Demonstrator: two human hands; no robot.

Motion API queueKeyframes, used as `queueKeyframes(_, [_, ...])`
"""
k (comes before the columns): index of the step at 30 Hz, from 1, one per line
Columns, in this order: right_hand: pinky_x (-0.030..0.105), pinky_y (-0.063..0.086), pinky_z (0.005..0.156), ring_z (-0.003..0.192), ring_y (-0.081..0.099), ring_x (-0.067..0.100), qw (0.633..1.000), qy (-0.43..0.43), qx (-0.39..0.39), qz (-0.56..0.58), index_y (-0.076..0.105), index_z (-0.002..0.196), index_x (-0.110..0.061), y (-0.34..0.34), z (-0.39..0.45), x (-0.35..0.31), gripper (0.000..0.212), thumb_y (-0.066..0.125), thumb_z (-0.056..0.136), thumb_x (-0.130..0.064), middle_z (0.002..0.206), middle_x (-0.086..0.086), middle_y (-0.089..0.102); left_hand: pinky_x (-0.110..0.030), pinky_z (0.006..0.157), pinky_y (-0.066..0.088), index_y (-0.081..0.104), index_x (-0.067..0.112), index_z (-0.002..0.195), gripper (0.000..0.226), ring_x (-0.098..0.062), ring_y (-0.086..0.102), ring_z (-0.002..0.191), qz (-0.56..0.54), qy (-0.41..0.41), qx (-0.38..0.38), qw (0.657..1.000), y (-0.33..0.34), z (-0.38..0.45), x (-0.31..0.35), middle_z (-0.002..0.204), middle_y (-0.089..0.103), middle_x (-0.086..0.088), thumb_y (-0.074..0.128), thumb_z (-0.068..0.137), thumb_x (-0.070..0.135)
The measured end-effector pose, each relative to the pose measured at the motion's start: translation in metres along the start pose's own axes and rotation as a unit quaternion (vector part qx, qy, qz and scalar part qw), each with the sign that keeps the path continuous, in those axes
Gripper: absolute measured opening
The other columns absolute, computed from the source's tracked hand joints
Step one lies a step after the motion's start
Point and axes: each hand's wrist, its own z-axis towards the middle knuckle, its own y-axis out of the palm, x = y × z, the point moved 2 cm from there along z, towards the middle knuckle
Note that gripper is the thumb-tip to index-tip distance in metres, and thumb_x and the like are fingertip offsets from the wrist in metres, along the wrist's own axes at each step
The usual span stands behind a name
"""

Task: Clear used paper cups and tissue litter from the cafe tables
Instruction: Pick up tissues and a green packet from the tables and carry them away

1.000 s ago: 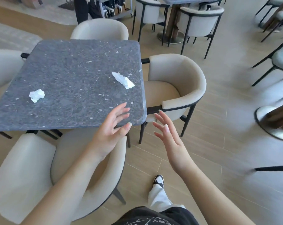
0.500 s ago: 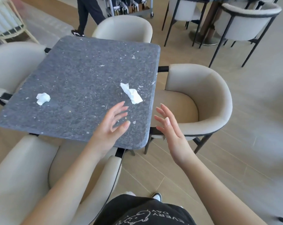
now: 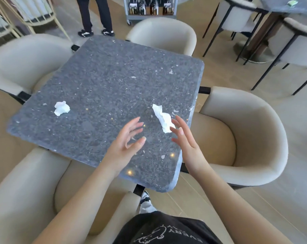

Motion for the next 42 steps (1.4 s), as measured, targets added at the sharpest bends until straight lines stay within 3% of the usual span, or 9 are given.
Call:
queueKeyframes(6, [0.043, 0.026, 0.124, 0.147, 0.033, 0.003, 0.998, 0.055, -0.014, -0.025, 0.035, 0.152, -0.040, 0.013, 0.054, 0.020, 0.053, 0.038, 0.100, -0.054, 0.157, -0.020, 0.038, -0.012, 0.096, 0.049, 0.042, 0.046, 0.145, 0.066, 0.004, 0.047, 0.138, 0.003, -0.023, -0.014, 1.000, -0.013, 0.040, -0.011, 0.148, 0.051, 0.020, 0.065, 0.084, 0.055])
queueKeyframes(13, [0.019, 0.023, 0.110, 0.133, 0.031, -0.015, 0.990, 0.100, -0.059, -0.076, 0.032, 0.153, -0.043, 0.005, 0.116, 0.048, 0.049, 0.037, 0.105, -0.051, 0.156, -0.028, 0.030, -0.034, 0.111, 0.045, 0.039, 0.047, 0.149, 0.072, 0.005, 0.045, 0.139, 0.019, -0.063, 0.021, 0.998, -0.005, 0.066, -0.024, 0.147, 0.050, 0.027, 0.065, 0.084, 0.062])
queueKeyframes(16, [0.029, 0.020, 0.118, 0.147, 0.022, 0.003, 0.981, 0.080, -0.073, -0.163, 0.035, 0.152, -0.039, 0.001, 0.145, 0.067, 0.047, 0.039, 0.106, -0.046, 0.159, -0.018, 0.027, -0.042, 0.114, 0.045, 0.039, 0.045, 0.150, 0.072, 0.004, 0.047, 0.138, 0.019, -0.072, 0.045, 0.996, 0.003, 0.076, -0.025, 0.148, 0.051, 0.023, 0.065, 0.084, 0.062])
queueKeyframes(20, [0.052, 0.011, 0.122, 0.154, 0.006, 0.022, 0.918, 0.095, -0.108, -0.370, 0.038, 0.149, -0.046, -0.003, 0.182, 0.102, 0.046, 0.042, 0.103, -0.053, 0.169, -0.006, 0.009, -0.047, 0.114, 0.045, 0.041, 0.048, 0.147, 0.069, 0.004, 0.047, 0.138, 0.024, -0.085, 0.054, 0.995, 0.008, 0.090, -0.027, 0.148, 0.051, 0.021, 0.064, 0.084, 0.063])
queueKeyframes(26, [0.051, 0.002, 0.123, 0.156, -0.004, 0.026, 0.847, 0.130, -0.159, -0.491, 0.037, 0.149, -0.046, 0.001, 0.209, 0.139, 0.048, 0.035, 0.102, -0.057, 0.170, 0.002, -0.001, -0.050, 0.116, 0.042, 0.042, 0.054, 0.142, 0.061, 0.003, 0.047, 0.138, 0.025, -0.095, 0.075, 0.992, -0.001, 0.101, -0.029, 0.146, 0.052, 0.025, 0.059, 0.084, 0.067])
queueKeyframes(31, [0.048, 0.009, 0.123, 0.155, 0.008, 0.024, 0.835, 0.137, -0.156, -0.509, 0.027, 0.156, -0.022, 0.008, 0.213, 0.141, 0.060, 0.036, 0.104, -0.051, 0.166, 0.009, 0.020, -0.048, 0.117, 0.041, 0.042, 0.053, 0.142, 0.052, 0.004, 0.047, 0.137, 0.045, -0.122, 0.092, 0.987, -0.025, 0.105, -0.040, 0.145, 0.052, 0.025, 0.056, 0.092, 0.061])
queueKeyframes(34, [0.046, 0.026, 0.116, 0.141, 0.038, 0.030, 0.858, 0.120, -0.132, -0.482, 0.039, 0.150, -0.019, 0.012, 0.208, 0.130, 0.054, 0.045, 0.104, -0.045, 0.149, 0.012, 0.045, -0.046, 0.112, 0.045, 0.046, 0.048, 0.138, 0.034, 0.001, 0.052, 0.133, 0.057, -0.146, 0.126, 0.979, -0.041, 0.109, -0.059, 0.143, 0.055, 0.021, 0.053, 0.106, 0.038])
queueKeyframes(38, [0.033, 0.050, 0.088, 0.106, 0.063, 0.026, 0.893, 0.096, -0.106, -0.426, 0.055, 0.140, -0.021, 0.015, 0.202, 0.120, 0.039, 0.055, 0.102, -0.031, 0.130, 0.011, 0.061, -0.030, 0.099, 0.050, 0.049, 0.047, 0.129, 0.026, -0.006, 0.056, 0.130, 0.104, -0.180, 0.153, 0.966, -0.074, 0.123, -0.088, 0.137, 0.058, 0.020, 0.051, 0.107, 0.033])
queueKeyframes(42, [0.014, 0.030, 0.047, 0.054, 0.044, -0.001, 0.899, 0.093, -0.104, -0.415, 0.066, 0.129, -0.025, 0.019, 0.199, 0.118, 0.029, 0.055, 0.102, -0.022, 0.083, -0.005, 0.059, -0.021, 0.089, 0.043, 0.055, 0.032, 0.130, 0.026, -0.015, 0.057, 0.129, 0.155, -0.201, 0.208, 0.945, -0.135, 0.156, -0.113, 0.129, 0.059, 0.009, 0.053, 0.105, 0.023])
